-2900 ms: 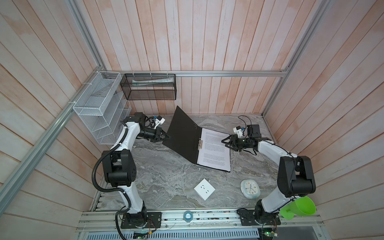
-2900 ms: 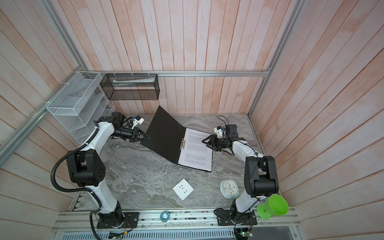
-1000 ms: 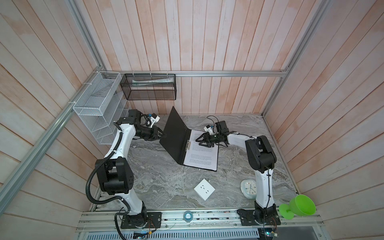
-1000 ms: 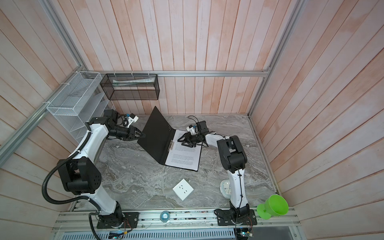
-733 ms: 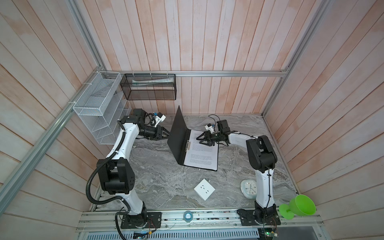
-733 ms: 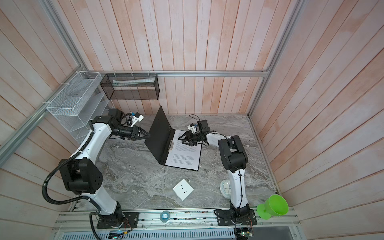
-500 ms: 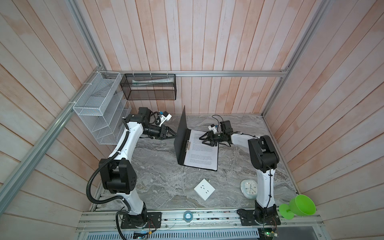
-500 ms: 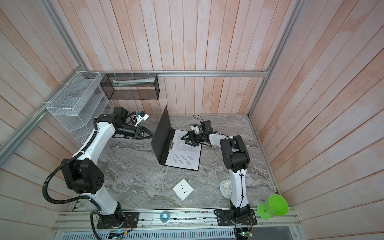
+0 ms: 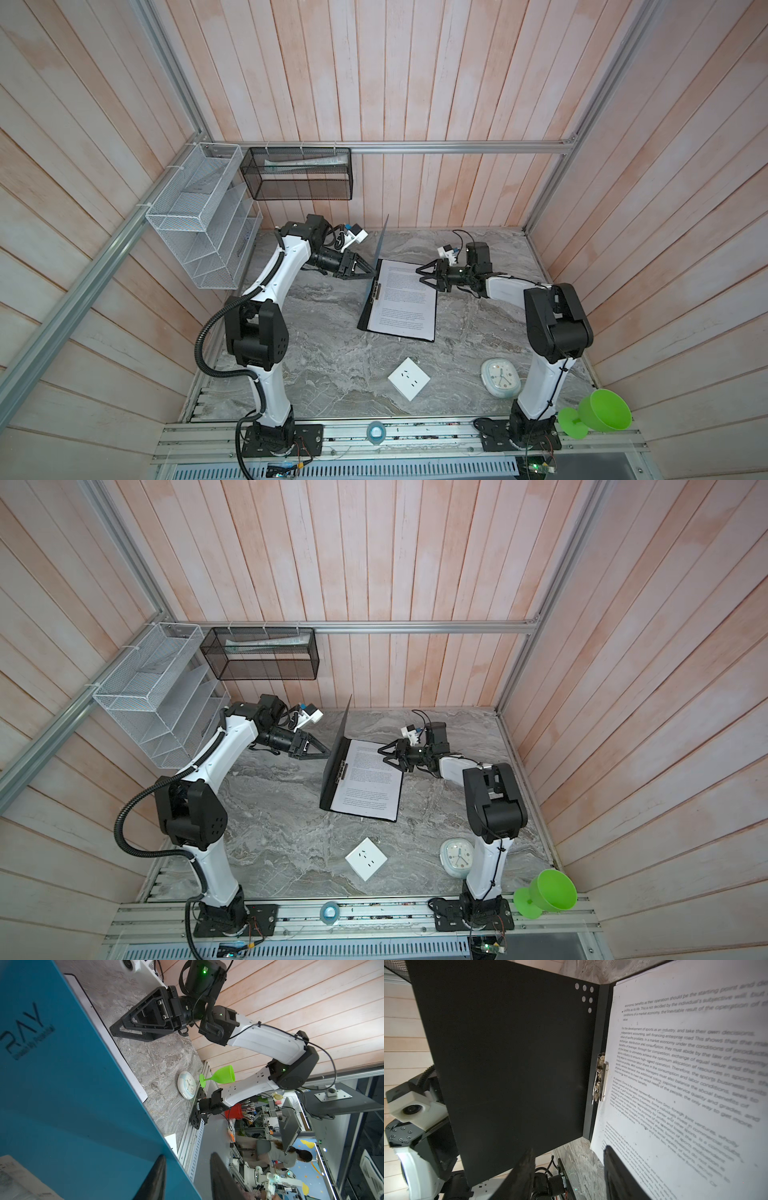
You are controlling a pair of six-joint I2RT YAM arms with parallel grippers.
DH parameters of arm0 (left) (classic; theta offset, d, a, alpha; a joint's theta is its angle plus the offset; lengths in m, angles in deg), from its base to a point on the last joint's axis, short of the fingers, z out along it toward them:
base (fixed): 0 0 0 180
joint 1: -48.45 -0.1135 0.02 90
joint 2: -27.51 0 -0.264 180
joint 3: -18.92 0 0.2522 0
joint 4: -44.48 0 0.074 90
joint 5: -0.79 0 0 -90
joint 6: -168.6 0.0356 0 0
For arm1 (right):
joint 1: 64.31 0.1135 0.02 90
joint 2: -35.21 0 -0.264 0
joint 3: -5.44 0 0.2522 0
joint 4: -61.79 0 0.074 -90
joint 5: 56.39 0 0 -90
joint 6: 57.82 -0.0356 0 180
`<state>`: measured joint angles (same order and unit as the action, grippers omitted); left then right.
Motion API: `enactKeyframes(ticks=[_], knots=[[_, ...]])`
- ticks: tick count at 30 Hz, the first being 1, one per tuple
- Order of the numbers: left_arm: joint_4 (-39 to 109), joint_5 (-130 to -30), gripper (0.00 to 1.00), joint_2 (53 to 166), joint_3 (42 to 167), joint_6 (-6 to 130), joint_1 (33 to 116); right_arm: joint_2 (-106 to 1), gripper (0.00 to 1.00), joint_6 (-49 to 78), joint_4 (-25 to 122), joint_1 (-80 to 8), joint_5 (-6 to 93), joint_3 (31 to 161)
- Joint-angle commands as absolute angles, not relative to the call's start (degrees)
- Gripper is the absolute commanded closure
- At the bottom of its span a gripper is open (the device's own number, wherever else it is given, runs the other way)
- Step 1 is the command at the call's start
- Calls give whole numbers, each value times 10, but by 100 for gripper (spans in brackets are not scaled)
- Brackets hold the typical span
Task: Put the files into the folder
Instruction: 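Push the upright cover over onto the papers with the left gripper while right gripper holds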
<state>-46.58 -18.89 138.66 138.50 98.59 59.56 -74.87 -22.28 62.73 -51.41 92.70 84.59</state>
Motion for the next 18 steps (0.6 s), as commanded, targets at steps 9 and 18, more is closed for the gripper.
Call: enactKeyframes(ticks=[9,18], knots=[[-536,-135,61,1425,1428,1056,605,-744,48,-378,846,-527,990,789],[-530,-141,46,1432,1442,1051,616,-775,47,-548,1067,-525,1015,760]])
